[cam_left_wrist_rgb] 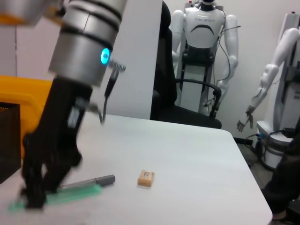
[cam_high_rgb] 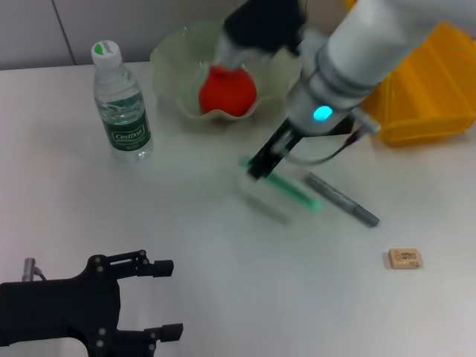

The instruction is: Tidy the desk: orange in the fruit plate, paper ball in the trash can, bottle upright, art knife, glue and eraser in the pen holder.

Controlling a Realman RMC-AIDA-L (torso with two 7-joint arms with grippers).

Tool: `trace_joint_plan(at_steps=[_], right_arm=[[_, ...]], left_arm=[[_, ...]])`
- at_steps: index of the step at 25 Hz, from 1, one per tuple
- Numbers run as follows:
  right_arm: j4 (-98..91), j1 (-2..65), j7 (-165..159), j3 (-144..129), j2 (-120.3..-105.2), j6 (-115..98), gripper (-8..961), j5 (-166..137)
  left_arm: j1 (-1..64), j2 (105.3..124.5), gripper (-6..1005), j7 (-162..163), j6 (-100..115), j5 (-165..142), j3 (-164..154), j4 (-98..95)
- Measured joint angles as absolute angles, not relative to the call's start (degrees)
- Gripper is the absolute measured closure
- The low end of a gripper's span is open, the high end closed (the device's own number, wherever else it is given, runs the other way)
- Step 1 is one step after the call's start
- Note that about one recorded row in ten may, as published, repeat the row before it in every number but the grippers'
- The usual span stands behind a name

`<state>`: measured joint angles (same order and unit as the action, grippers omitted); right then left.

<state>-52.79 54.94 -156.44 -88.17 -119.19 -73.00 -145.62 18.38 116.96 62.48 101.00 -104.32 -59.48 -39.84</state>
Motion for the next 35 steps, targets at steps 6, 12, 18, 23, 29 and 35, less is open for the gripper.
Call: trace_joint_plan(at_steps=[6, 12, 18, 23, 29, 35], right_arm=[[-76.44, 45.66, -154.32, -75.32, -118.7, -79.32, 782, -149.48], [-85.38, 41.04, -148.87, -68.25, -118.82, -77.01, 784, -148.72], [-82.29, 38.03, -141.25, -64.26, -118.94, -69.24, 783, -143.66], [-74.76, 36.91, -132.44, -62.08, -118.91, -62.45, 781, -136.09], [-66.07, 36.57, -120.84, -60.88, -118.91, -54.69, 784, -127.79], [-61.41, 36.5, -112.79, -60.45, -118.9, -50.16, 783, -121.41]], left_arm=[[18.58, 116.71, 184, 62.48, 100.66, -104.32, -58.3, -38.68], [18.62, 117.02, 184, 62.49, 99.9, -104.32, -58.03, -38.61], [18.56, 117.19, 185, 62.49, 99.18, -103.97, -57.84, -38.33], [18.75, 117.45, 185, 62.49, 99.08, -103.93, -57.25, -37.92], [18.74, 117.66, 185, 62.49, 99.03, -103.95, -56.8, -37.92], [18.72, 117.91, 185, 62.49, 98.86, -103.92, -56.77, -37.94]])
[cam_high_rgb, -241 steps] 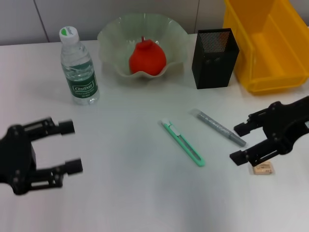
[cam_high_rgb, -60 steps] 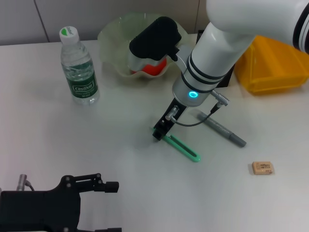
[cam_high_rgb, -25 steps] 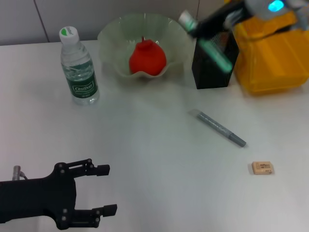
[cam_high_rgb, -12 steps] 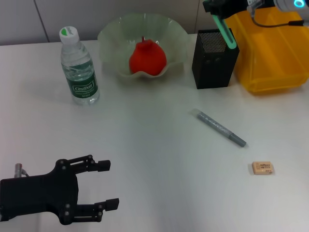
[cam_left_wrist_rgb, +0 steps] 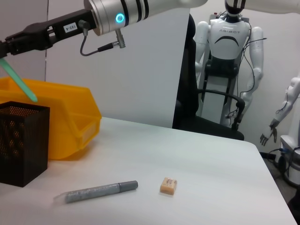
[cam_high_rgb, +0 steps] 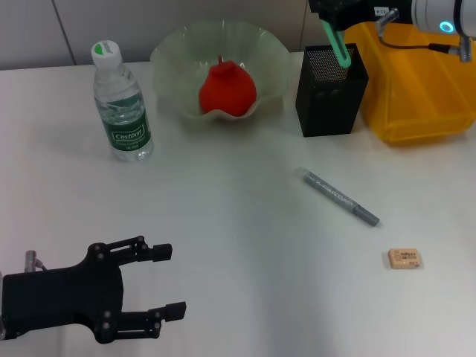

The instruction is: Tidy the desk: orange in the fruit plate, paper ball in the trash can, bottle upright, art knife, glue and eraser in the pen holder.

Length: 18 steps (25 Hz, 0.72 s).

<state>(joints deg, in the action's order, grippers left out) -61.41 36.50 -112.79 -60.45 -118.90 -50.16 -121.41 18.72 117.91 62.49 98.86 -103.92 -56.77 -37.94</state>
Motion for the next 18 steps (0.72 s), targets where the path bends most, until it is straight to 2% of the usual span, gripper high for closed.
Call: trace_joint_plan(at_steps=[11, 18], right_arm=[[-50.77, 37.81, -102.68, -60.38, -118.88, -42.85, 782, -113.92], [-50.55, 37.45, -102.7, -60.24, -118.97, -42.68, 782, -113.29]], left_arm=[[18.81, 117.95, 184, 62.66, 98.49, -103.88, -56.69, -37.97], [18.85, 117.95, 184, 62.86, 98.37, -103.88, -56.69, -37.97]])
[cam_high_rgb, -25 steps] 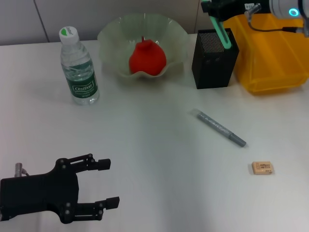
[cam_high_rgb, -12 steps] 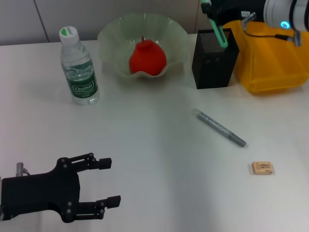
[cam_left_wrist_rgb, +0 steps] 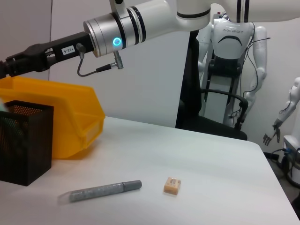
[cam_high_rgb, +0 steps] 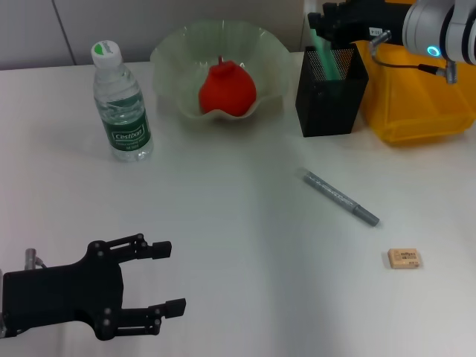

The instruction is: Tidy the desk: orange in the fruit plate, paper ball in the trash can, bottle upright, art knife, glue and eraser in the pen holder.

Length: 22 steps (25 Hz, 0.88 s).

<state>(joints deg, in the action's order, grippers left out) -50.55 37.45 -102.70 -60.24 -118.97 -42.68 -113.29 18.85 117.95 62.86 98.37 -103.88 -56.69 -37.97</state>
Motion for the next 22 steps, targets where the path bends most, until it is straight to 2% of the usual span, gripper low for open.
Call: trace_joint_plan(at_steps=[2, 5, 10, 13, 16, 22], right_arm=[[-50.58, 37.36, -102.74, -60.25, -118.99, -42.83, 781, -113.29], [-50.86, 37.2, -103.46, -60.27, -119.01, -43.04, 600, -113.31], [-55.38, 34.86, -108.88, -60.49, -118.85, -46.56, 442, -114.51], [-67.89, 31.12, -120.81, -60.67, -118.89, -55.29, 441, -122.72], [-74.05, 30.27, -127.76, -60.73, -118.97, -61.48, 441, -128.39], [-87.22, 33.34, -140.1, -60.97, -118.67, -87.68, 440, -141.13]], left_arm=[[18.86, 117.95, 184, 62.82, 98.36, -103.88, -56.65, -37.97], [18.89, 117.95, 184, 62.55, 98.34, -103.88, -56.52, -37.97], [18.9, 117.94, 184, 62.52, 98.53, -103.89, -56.51, -37.97], [18.9, 117.94, 184, 62.51, 98.83, -103.89, -56.51, -37.97], [18.87, 117.94, 184, 62.48, 98.87, -103.89, -56.51, -37.97], [18.87, 117.95, 184, 62.26, 99.34, -103.92, -56.51, -37.97]])
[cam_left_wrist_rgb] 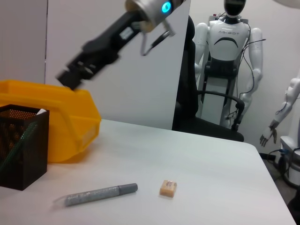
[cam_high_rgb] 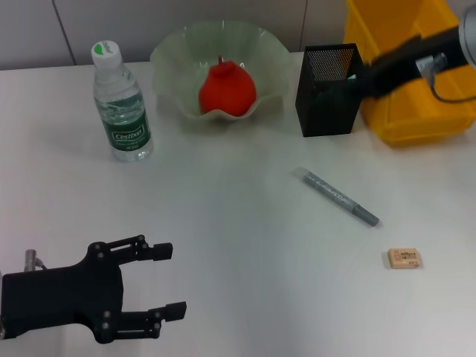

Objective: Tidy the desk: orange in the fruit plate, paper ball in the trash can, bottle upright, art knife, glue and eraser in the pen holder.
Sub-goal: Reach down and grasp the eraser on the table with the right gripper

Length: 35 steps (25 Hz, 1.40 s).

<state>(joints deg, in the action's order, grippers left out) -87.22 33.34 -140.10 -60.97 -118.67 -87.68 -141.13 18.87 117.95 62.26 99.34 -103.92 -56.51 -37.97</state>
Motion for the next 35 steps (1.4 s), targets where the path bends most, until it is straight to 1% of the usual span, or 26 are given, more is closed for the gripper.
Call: trace_joint_plan(at_steps=[1, 2, 5, 10, 11, 12, 26, 35], right_arm=[[-89.73, 35.29, -142.4, -62.24, -118.63, -95.51, 440, -145.52], [-89.73, 35.29, -142.4, -62.24, -118.63, -95.51, 439, -145.52], [-91.12, 37.46, -145.16, -66.09, -118.79, -104.34, 439, -151.63], [-88.35, 39.21, -148.72, -74.81, -119.07, -110.42, 438, -159.26], [-87.93, 39.23, -149.15, -76.28, -119.1, -110.86, 381, -159.86], [-87.5, 39.23, -149.58, -77.71, -119.14, -111.16, 324, -160.2], [-77.34, 39.62, -154.34, -92.88, -119.32, -107.55, 331, -162.07], [-73.06, 38.95, -154.61, -93.79, -119.39, -101.94, 339, -162.91]], left_arm=[[18.88, 117.95, 184, 62.24, 99.61, -103.93, -56.51, -37.97], [18.89, 117.94, 184, 62.24, 99.86, -103.93, -56.51, -37.97], [18.9, 117.95, 184, 62.23, 100.32, -103.89, -56.51, -37.97], [18.9, 117.95, 184, 62.27, 100.45, -103.86, -56.44, -37.97], [18.9, 117.95, 184, 62.28, 100.52, -103.85, -56.43, -37.97], [18.9, 117.95, 184, 62.28, 100.52, -103.85, -56.43, -37.97], [18.9, 117.95, 185, 62.21, 100.55, -103.79, -56.12, -37.97], [18.94, 118.0, 185, 62.14, 100.54, -103.79, -55.99, -37.97]])
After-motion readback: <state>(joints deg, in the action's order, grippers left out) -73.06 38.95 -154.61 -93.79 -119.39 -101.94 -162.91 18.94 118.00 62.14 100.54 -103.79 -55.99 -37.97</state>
